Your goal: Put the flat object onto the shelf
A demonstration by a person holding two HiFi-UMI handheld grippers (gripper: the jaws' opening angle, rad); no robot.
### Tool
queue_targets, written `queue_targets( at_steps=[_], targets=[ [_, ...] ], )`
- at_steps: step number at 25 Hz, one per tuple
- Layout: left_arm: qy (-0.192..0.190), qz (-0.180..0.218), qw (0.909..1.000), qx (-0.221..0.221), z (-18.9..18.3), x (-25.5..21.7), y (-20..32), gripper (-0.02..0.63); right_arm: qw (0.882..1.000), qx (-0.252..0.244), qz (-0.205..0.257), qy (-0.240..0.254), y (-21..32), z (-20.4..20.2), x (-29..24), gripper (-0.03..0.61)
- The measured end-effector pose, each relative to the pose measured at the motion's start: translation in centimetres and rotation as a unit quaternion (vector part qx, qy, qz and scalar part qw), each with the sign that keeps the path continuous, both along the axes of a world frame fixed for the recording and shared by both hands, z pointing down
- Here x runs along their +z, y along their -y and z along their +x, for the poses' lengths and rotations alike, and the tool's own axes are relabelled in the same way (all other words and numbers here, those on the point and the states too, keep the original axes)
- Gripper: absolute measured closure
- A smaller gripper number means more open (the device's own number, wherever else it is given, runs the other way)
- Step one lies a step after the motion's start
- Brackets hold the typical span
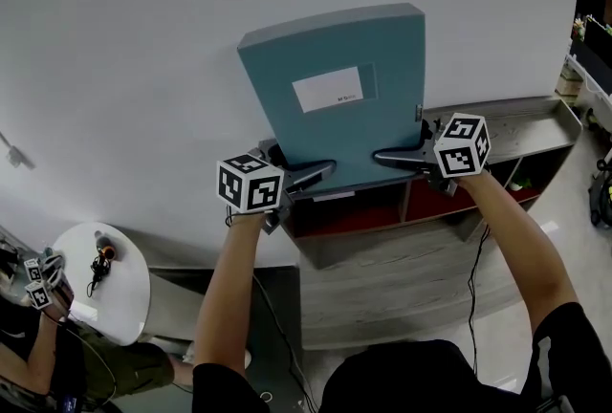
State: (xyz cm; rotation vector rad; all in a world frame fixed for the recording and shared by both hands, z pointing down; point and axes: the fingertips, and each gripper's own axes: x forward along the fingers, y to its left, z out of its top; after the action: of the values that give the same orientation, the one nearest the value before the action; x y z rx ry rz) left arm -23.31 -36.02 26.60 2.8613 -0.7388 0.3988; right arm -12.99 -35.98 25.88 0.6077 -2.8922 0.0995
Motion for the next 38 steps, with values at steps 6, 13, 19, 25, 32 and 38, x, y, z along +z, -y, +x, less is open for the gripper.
queue_targets(
  at_steps=[6,13,19,25,32,38],
  targets=[
    [0.012,-0.015,0.9998,-0.004,-0.3,-1.1,-1.6,0.238,1.000,0.017,-0.001,-0.001,-1.4,-0.1,-1.0,0.186],
    [0.015,0.001,0.9998,-0.013,-0.4,-1.1,-1.2,0.238,1.000,0.017,0.007,-0.001,-1.0,0.2,-1.1,0.178],
    [0.016,0.011,0.9996,-0.022,-0.4,-1.1,-1.3,0.238,0.999,0.034,0.005,0.028,-1.2,2.1,-1.8,0.200],
    [0.014,0.012,0.9993,-0.034,-0.6,-1.0,-1.3,0.238,0.998,0.045,0.008,0.039,-1.1,2.7,-2.0,0.224],
    [0.011,0.018,0.9985,-0.050,-0.8,-1.0,-1.5,0.236,0.998,0.043,0.006,0.036,-1.0,2.6,-1.9,0.227],
    [0.003,0.016,0.9981,-0.059,-0.8,-1.3,-2.3,0.236,0.998,0.041,0.007,0.039,-1.4,2.7,-2.0,0.230]
  ],
)
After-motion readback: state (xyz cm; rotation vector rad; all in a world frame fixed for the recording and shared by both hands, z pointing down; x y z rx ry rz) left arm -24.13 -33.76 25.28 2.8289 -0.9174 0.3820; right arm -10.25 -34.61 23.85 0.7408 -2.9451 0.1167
